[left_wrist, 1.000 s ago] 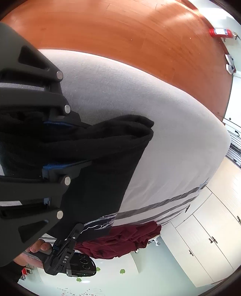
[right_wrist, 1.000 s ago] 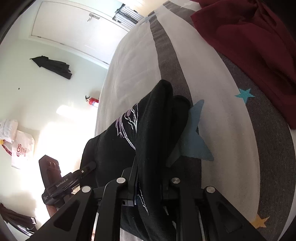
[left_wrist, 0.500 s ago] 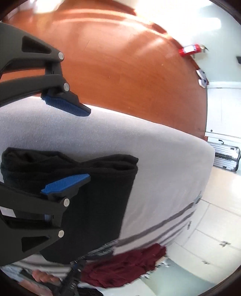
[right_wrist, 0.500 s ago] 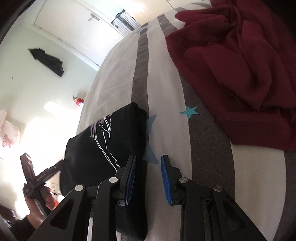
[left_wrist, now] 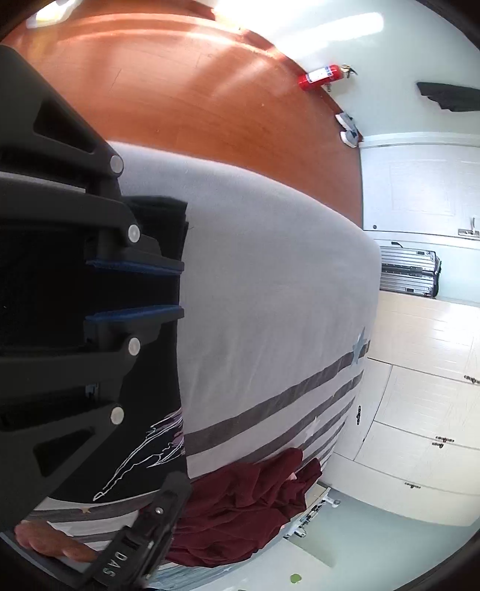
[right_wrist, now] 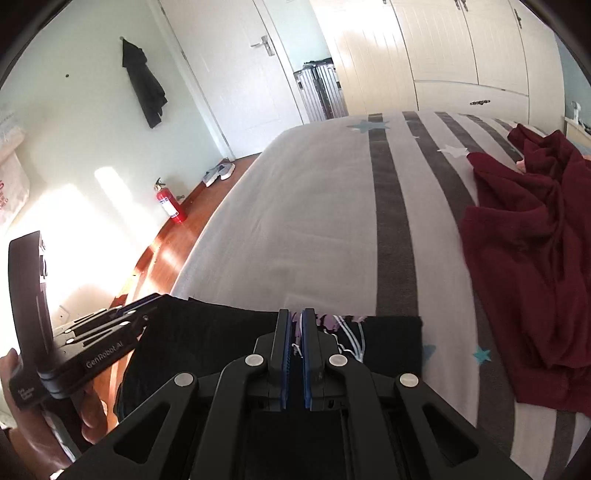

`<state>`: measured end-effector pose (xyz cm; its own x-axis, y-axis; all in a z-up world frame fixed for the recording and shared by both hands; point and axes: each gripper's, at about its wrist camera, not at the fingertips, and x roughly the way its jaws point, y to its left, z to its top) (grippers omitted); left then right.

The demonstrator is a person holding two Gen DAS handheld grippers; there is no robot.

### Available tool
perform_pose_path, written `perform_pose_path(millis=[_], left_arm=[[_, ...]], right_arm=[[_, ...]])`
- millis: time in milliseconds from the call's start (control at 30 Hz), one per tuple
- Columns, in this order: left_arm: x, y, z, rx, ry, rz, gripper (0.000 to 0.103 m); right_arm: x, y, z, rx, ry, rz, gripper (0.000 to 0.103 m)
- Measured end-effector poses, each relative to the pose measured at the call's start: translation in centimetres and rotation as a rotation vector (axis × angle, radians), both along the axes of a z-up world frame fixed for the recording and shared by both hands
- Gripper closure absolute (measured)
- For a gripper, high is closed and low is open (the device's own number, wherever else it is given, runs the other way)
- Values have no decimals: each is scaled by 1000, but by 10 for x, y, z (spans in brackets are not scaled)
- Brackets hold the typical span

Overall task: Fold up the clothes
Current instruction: 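Lower the folded T-shirt onto the bed and open both grippers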

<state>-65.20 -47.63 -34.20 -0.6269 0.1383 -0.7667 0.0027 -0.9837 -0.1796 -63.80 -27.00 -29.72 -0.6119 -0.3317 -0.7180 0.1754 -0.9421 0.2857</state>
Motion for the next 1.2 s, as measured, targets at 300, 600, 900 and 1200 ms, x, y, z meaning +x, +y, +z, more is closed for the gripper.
perform_pose_path(millis=[300,600,900,1200], left_arm=[[-2,-7,-23,-81,-6,2,88],[-5,-38,-37,-55,-60,-21,88],[9,-80,-17,-64,-66,71,88],[102,-9,33,104,71,-71,88]], right_arm=[[-18,-8,-52,169,-50,9,98],[-15,39,-53,110,-76,-67,103],[-11,82,-38,110,-46,-143,102],[88,25,1,-14,56,30,102]])
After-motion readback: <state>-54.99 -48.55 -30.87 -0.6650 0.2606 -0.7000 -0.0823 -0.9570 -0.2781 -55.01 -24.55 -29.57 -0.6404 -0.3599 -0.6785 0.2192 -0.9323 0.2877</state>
